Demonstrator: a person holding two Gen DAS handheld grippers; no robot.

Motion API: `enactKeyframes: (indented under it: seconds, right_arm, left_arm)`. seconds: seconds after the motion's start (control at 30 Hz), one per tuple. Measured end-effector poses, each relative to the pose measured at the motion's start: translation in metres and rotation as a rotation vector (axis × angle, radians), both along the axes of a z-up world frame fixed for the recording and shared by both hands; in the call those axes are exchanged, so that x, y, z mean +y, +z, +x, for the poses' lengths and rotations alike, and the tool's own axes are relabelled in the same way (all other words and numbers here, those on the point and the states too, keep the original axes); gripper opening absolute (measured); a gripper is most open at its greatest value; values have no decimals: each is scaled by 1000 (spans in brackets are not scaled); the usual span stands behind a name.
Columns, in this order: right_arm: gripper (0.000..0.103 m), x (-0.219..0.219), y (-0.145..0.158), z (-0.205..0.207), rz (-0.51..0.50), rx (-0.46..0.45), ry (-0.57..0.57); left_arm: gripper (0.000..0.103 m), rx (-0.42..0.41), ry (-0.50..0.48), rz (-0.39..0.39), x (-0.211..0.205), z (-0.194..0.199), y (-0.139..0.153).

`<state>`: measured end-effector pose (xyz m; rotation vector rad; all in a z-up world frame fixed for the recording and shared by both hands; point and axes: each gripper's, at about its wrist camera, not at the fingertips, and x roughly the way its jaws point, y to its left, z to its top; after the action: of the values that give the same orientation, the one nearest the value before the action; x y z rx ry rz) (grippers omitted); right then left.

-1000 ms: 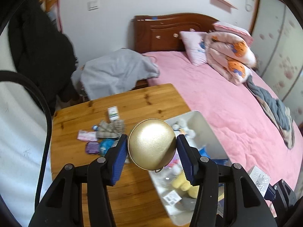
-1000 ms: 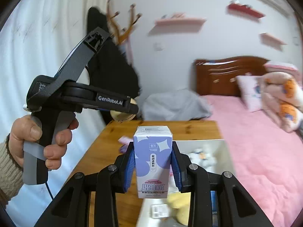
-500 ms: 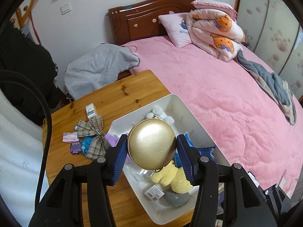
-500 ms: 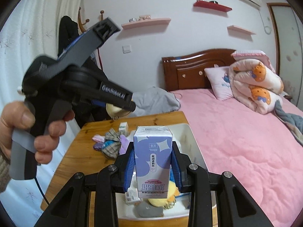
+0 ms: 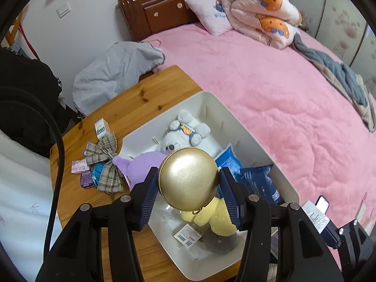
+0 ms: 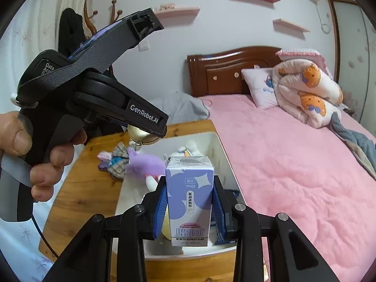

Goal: Organize objects
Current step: 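Lift the compact and carton and carry both over the white tray, then open the left tool to drop the compact while the right tool releases the carton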

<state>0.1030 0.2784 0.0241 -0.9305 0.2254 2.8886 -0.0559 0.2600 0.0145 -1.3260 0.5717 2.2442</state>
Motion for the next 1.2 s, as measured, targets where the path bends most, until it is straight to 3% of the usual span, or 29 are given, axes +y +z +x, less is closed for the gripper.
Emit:
enactKeyframes:
  seconds: [0.3, 0.37, 0.43, 0.47, 0.73, 1.2]
  right_arm:
    - [37, -2, -21, -9, 29, -94, -1]
    - [48, -2, -22, -8, 35, -100, -4]
    - [72, -2, -22, -6, 44, -93, -14]
    - [73, -2, -20, -4, 51, -77, -21]
    - [73, -8, -18, -3, 70, -67, -22]
    - [73, -21, -21, -6, 99, -85, 18]
  left_arm:
    - [57, -42, -44, -86, 14, 7, -25]
    - [57, -43, -46, -98, 15, 9, -27]
    - [59, -40, -47, -105, 15, 9, -27]
    - [61, -41, -45, -107, 15, 9, -27]
    - [70, -39, -20, -108, 7, 8, -24]
    - [74, -47, 42, -87, -24, -1, -16]
